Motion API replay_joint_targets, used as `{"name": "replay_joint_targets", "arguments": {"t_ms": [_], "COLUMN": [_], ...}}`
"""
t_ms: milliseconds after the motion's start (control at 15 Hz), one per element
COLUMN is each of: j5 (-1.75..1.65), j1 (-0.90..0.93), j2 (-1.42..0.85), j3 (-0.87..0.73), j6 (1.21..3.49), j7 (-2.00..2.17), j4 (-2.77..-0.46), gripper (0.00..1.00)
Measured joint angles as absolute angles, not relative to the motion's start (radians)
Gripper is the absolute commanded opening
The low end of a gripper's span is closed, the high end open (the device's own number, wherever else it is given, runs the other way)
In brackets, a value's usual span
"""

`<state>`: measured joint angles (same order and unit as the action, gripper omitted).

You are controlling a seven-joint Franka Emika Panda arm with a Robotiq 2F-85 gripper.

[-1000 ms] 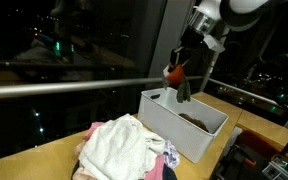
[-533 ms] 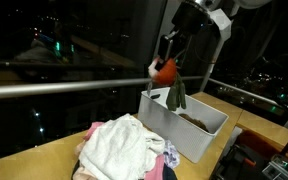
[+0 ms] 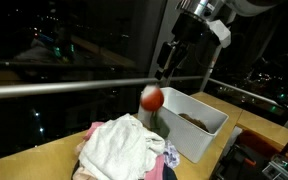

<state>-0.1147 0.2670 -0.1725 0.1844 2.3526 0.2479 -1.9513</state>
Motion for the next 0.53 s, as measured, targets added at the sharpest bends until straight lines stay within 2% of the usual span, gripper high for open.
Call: {"name": "replay_joint_targets", "arguments": {"t_ms": [67, 133, 533], "j5": [-0.115, -0.114, -0.114], "j1": [0.26, 0.25, 0.159], "j2": [-0.171, -0.169, -0.152], "j3": [0.181, 0.177, 0.126], "j6": [2.353, 2.353, 2.356], "j7": [0.247, 0.246, 0.198], "j4": [-1.957, -1.965, -2.034], "gripper": [0.96, 0.99, 1.0]}}
